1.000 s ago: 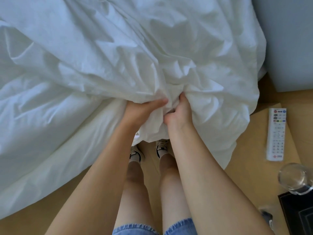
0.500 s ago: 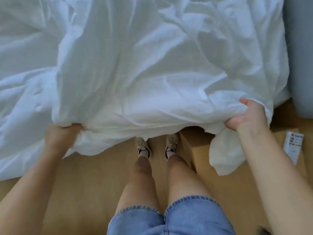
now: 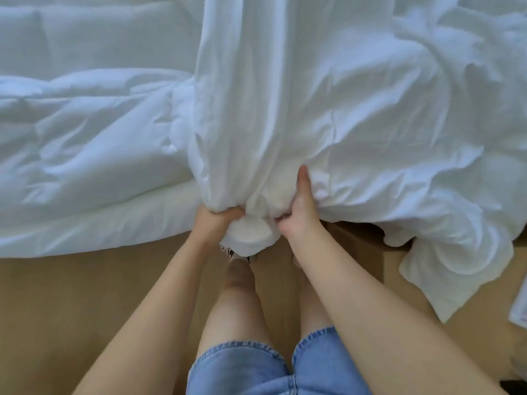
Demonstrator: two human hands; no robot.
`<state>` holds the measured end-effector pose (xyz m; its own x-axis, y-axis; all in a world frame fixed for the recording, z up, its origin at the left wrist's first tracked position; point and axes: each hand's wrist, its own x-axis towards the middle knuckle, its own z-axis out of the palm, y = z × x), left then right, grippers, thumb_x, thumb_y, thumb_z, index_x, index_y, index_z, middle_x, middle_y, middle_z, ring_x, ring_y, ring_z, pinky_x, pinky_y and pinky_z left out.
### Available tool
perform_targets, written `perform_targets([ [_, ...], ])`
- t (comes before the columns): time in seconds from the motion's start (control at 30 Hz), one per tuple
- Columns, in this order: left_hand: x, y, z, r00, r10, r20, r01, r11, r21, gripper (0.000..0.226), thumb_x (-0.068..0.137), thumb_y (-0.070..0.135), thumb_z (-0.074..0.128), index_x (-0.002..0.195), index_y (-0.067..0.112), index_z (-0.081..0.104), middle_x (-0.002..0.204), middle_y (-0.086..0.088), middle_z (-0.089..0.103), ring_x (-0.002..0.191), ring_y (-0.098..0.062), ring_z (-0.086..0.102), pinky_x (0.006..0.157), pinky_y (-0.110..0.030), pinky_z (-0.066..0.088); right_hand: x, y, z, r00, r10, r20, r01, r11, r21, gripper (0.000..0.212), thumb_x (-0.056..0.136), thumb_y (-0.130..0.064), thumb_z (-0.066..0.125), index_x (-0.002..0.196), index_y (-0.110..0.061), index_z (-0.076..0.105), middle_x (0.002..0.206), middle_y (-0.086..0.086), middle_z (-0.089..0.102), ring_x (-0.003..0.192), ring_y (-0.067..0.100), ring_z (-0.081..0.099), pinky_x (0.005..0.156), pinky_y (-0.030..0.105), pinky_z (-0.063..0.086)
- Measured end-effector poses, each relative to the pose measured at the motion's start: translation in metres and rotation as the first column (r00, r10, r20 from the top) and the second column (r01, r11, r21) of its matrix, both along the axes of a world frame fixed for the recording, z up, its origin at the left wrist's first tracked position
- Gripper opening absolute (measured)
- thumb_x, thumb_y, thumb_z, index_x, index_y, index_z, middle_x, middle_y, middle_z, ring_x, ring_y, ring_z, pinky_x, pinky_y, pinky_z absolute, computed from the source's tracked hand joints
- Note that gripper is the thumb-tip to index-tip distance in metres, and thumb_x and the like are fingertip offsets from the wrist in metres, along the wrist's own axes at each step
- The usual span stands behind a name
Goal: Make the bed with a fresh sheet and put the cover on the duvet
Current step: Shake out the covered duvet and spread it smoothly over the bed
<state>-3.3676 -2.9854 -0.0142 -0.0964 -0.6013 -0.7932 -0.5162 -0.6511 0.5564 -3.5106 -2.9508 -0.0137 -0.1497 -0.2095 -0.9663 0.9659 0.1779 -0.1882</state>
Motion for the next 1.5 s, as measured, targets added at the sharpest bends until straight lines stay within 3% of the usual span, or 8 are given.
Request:
perform_targets([
  [0.13,0.03,-0.02,0.002,0.981,-0.111,-0.162,0.114,0.993,0.015,0.035,0.053,0.024,0.07,0.085,0.034,0.059,0.087,0.013,0.065,0.08,0.0,0.061,0.072,-0.025,0.051,0.0,-0.028,-0.008,0.981,-0.139,-0.137,0.156,0.981,0.116,0.033,0.092,-0.03,0.058,0.122,-0.017,0.06,0.115,0.008,0.066,0.101,0.03,0.063,0.091,0.046,0.051],
  [0.3,0.134,-0.07,0.016,0.993,-0.114,0.019,0.116,0.975,-0.192,0.016,0.054,0.021,0.068,0.068,0.025,0.06,0.06,0.021,0.058,0.048,0.01,0.052,0.051,-0.01,0.043,-0.034,-0.006,0.021,0.963,-0.101,-0.249,0.144,0.977,0.16,0.031,0.089,-0.013,0.047,0.114,-0.012,0.065,0.109,0.01,0.068,0.1,0.032,0.065,0.089,0.047,0.052],
  [0.47,0.297,-0.107,0.026,0.936,0.082,0.342,-0.014,0.981,-0.196,0.038,0.075,0.013,0.075,0.112,0.01,0.064,0.107,-0.021,0.067,0.094,-0.024,0.06,0.078,-0.033,0.046,-0.01,0.023,0.027,0.927,-0.162,-0.338,0.208,0.972,0.105,0.032,0.095,-0.021,0.04,0.118,-0.014,0.06,0.126,0.009,0.061,0.108,0.03,0.061,0.095,0.043,0.049],
  [0.7,0.255,-0.087,-0.005,0.985,-0.045,0.169,0.058,0.996,-0.074,0.072,0.062,0.037,0.068,0.128,0.012,0.053,0.124,-0.012,0.061,0.113,-0.027,0.057,0.096,-0.047,0.047,0.19,-0.045,-0.01,0.99,0.062,0.127,-0.057,0.997,-0.046,0.056,0.079,-0.062,0.06,0.12,-0.023,0.063,0.117,0.009,0.068,0.106,0.032,0.063,0.092,0.05,0.049],
  [0.83,0.274,-0.094,0.0,0.996,-0.035,0.079,0.04,0.997,-0.067,0.05,0.064,0.044,0.065,0.11,0.028,0.057,0.101,0.008,0.065,0.101,-0.014,0.061,0.075,-0.024,0.05,0.261,-0.104,-0.009,0.961,0.149,0.232,-0.147,0.989,-0.026,0.053,0.078,-0.058,0.064,0.12,-0.025,0.061,0.121,0.005,0.065,0.112,0.03,0.06,0.099,0.047,0.045],
  [1.1,0.344,-0.143,0.008,0.97,0.147,-0.193,-0.15,0.989,0.002,0.048,0.047,0.048,0.072,0.085,0.02,0.07,0.086,0.001,0.071,0.083,-0.019,0.067,0.076,-0.036,0.052,0.217,-0.153,0.017,0.987,0.158,-0.038,-0.153,0.981,0.121,0.027,0.092,-0.027,0.052,0.112,-0.017,0.067,0.105,0.006,0.071,0.096,0.028,0.065,0.077,0.041,0.053],
  [1.27,0.489,-0.175,-0.003,0.978,0.189,-0.087,-0.198,0.974,-0.108,0.043,0.044,0.049,0.074,0.078,0.023,0.071,0.077,0.007,0.071,0.08,-0.019,0.065,0.074,-0.033,0.052,0.244,-0.1,0.042,0.949,0.147,-0.278,-0.082,0.968,0.235,0.035,0.074,-0.013,0.055,0.108,-0.017,0.065,0.075,0.003,0.074,0.067,0.023,0.072,0.054,0.034,0.057],
  [1.5,0.622,-0.186,0.002,0.985,0.164,-0.045,-0.168,0.98,-0.105,0.05,0.058,0.027,0.077,0.106,0.024,0.065,0.091,0.017,0.069,0.081,-0.003,0.066,0.068,-0.019,0.054,0.369,-0.071,0.001,0.974,0.038,-0.222,-0.003,0.988,0.157,0.049,0.088,-0.053,0.052,0.13,-0.028,0.056,0.124,0.0,0.064,0.113,0.025,0.059,0.098,0.044,0.046],
])
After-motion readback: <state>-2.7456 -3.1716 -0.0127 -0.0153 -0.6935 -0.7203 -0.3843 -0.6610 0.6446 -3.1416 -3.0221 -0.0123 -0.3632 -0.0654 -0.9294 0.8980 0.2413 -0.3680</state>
